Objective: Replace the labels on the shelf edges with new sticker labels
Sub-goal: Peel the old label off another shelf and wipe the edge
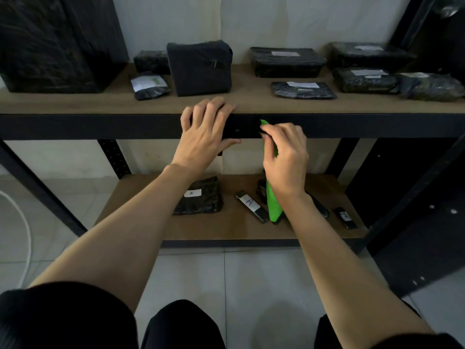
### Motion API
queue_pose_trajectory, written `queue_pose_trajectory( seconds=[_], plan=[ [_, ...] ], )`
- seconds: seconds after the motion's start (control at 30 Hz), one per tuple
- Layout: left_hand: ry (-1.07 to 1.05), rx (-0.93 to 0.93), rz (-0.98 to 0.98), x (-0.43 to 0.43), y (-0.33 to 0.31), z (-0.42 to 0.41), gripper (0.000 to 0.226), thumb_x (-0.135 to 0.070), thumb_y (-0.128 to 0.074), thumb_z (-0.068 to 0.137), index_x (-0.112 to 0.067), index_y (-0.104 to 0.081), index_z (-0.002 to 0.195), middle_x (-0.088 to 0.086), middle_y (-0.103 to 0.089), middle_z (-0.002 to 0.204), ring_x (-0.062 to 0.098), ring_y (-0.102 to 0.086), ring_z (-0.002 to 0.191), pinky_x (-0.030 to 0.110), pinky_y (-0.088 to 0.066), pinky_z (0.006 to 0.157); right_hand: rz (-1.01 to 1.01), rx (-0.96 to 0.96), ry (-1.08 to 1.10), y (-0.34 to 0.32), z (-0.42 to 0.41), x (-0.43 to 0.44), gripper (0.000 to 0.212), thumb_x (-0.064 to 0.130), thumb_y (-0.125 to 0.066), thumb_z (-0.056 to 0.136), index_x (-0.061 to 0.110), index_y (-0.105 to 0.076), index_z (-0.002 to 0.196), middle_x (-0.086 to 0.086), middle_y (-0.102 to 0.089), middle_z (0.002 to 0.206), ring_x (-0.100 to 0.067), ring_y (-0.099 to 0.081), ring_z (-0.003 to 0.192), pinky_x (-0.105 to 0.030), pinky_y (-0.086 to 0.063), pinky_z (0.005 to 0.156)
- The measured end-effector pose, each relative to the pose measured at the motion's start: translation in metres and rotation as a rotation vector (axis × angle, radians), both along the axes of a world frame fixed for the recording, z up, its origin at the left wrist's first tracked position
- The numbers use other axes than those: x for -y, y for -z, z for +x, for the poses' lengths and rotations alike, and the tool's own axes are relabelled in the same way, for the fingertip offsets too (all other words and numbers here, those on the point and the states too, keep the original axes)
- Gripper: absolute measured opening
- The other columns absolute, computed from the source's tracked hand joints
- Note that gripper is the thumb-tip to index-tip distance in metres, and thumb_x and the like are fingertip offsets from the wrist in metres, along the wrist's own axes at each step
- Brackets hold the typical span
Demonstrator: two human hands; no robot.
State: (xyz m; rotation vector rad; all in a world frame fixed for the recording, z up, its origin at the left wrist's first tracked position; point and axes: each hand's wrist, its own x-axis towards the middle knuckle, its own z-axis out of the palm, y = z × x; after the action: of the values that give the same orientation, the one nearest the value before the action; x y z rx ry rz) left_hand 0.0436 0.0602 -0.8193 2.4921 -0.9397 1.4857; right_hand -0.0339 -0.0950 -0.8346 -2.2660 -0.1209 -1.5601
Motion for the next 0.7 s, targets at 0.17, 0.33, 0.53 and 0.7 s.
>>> queue_pose_trajectory(
  seconds=[0.17,0.33,0.53,0.7],
  plan=[
    [0.002,-0.037,-0.011,0.0,0.0,-0.003,0.061,-0.048,-0.063,0.081,-0.005,-0.055,0.124,0.017,-0.058,0.121,0.026,-0.035,0.11,0.04,-0.026,0.095,-0.019,-0.037,0.008,-0.003,-0.001,0.0,0.017,0.004,-0.054,0.087,0.001,-0.067,0.097,-0.014,-0.063,0.086,-0.028,-0.057,0.082,-0.029,-0.04,0.081],
    [-0.009,-0.059,0.003,0.001,-0.001,-0.007,0.061,-0.046,-0.064,0.08,-0.005,-0.053,0.125,0.017,-0.057,0.121,0.034,-0.051,0.11,0.044,-0.033,0.096,-0.007,-0.089,0.006,-0.008,-0.004,-0.002,0.016,-0.001,-0.057,0.085,0.001,-0.066,0.098,-0.014,-0.062,0.086,-0.029,-0.057,0.082,-0.03,-0.038,0.083],
    [-0.008,-0.133,0.01,0.002,-0.005,-0.011,0.061,-0.045,-0.058,0.082,-0.003,-0.051,0.126,0.019,-0.054,0.124,0.038,-0.051,0.111,0.05,-0.038,0.097,-0.025,-0.168,-0.02,-0.015,-0.007,0.002,0.017,-0.001,-0.057,0.085,0.001,-0.065,0.099,-0.014,-0.063,0.09,-0.028,-0.057,0.088,-0.032,-0.04,0.083],
    [-0.033,-0.141,0.032,0.001,-0.006,-0.014,0.062,-0.047,-0.058,0.082,-0.005,-0.051,0.127,0.018,-0.054,0.125,0.036,-0.051,0.112,0.046,-0.032,0.098,0.174,-0.15,-0.129,-0.02,-0.012,0.007,0.015,0.003,-0.052,0.087,0.0,-0.062,0.098,-0.012,-0.062,0.093,-0.023,-0.055,0.091,-0.029,-0.041,0.082]
  ],
)
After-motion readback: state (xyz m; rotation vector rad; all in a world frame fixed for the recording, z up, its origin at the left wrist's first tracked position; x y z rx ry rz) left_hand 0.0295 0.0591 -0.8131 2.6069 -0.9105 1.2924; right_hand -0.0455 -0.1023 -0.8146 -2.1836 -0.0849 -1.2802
